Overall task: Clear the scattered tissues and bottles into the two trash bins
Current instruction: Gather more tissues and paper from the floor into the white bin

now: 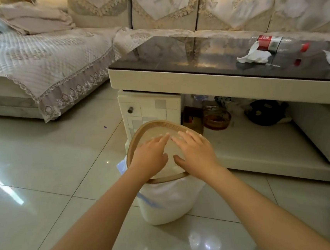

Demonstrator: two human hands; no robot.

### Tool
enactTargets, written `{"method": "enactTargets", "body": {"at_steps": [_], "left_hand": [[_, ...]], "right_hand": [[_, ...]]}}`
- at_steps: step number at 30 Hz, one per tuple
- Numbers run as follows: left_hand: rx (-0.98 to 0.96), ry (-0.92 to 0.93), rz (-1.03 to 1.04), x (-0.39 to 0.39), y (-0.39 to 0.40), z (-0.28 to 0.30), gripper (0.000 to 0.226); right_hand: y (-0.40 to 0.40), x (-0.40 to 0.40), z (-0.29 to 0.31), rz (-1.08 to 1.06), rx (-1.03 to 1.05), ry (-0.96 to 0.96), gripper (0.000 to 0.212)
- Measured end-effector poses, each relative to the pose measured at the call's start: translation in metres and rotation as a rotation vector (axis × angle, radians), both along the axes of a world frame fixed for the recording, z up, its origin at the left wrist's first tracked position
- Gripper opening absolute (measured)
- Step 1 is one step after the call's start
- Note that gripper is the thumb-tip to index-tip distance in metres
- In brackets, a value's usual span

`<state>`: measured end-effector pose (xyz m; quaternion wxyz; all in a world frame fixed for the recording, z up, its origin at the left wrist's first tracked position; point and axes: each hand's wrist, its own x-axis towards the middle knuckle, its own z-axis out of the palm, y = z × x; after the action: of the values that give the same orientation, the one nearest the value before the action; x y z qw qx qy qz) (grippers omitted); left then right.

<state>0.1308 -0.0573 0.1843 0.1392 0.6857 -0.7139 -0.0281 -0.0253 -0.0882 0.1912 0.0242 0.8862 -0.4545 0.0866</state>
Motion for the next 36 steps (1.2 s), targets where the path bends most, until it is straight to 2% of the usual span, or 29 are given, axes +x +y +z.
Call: {"method": "enactTargets", "body": {"at_steps": [6,11,15,24,30,33,36], "left_hand": [[-0.189,-0.011,-0.054,-0.019,0.033,-0.004,0.053],[-0.348,0.017,-0.215,-0.049,0.076,-0.015,0.049],[-0.363,-0.164,-0.401,-0.077,0.101,-0.042,0.057],[-0.061,-0.243,-0.598,-0.14,0.112,-0.127,0.079],[0.312,-0.324,-0.651,-0.17,0.104,-0.169,0.095],[0.438,-0.35,-0.69,-0.189,0.105,-0.186,0.105],[0.48,-0.401,-0.749,-0.207,0.107,-0.202,0.108]], "right_hand": [[0.027,-0.031,0.0,0.042,-0.135,-0.085,0.054],[0.069,-0.076,-0.019,0.056,-0.188,-0.1,0.053],[0.1,-0.117,-0.049,0.036,-0.152,-0.04,0.053],[0.15,-0.207,-0.121,-0.059,0.04,0.187,0.056],[0.19,-0.253,-0.16,-0.156,0.151,0.179,0.053],[0.207,-0.272,-0.173,-0.216,0.222,0.197,0.06],[0.22,-0.285,-0.184,-0.269,0.258,0.196,0.055]]}}
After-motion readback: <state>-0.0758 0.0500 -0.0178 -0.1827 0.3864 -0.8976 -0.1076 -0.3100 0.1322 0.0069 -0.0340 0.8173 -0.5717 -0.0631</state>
